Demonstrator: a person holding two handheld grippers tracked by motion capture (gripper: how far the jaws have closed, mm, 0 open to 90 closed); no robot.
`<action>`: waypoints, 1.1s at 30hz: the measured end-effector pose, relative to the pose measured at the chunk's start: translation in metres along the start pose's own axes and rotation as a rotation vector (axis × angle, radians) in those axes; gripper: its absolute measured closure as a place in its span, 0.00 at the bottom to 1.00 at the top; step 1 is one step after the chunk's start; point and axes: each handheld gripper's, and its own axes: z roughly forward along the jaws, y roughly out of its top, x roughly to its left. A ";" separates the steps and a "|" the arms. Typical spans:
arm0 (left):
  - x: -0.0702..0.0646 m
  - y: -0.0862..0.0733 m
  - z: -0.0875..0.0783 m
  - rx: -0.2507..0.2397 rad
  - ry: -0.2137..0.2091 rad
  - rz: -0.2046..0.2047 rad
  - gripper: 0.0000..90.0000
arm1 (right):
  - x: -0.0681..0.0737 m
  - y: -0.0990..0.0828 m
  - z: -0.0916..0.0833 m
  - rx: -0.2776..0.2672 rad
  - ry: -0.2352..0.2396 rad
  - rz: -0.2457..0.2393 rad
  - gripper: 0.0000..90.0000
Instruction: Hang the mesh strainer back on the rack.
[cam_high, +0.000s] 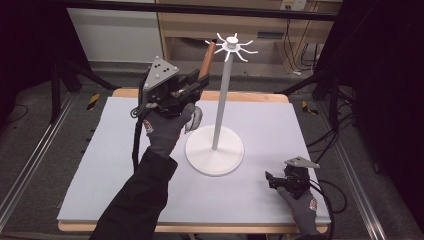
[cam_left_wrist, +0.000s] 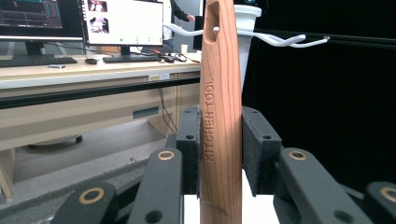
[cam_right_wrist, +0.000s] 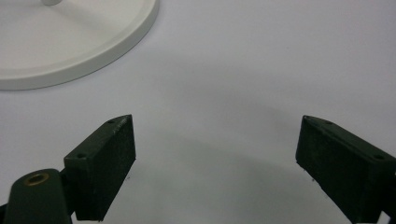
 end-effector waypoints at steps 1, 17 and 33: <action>0.000 0.000 0.000 0.000 0.000 0.000 0.78 | 0.000 0.000 0.000 0.000 0.000 0.000 0.14; 0.003 -0.005 0.009 0.029 0.011 -0.007 0.77 | 0.000 0.000 0.000 0.001 -0.001 0.002 0.14; 0.002 -0.002 0.015 0.047 0.005 0.043 0.78 | 0.000 0.000 0.000 0.000 0.000 0.000 0.14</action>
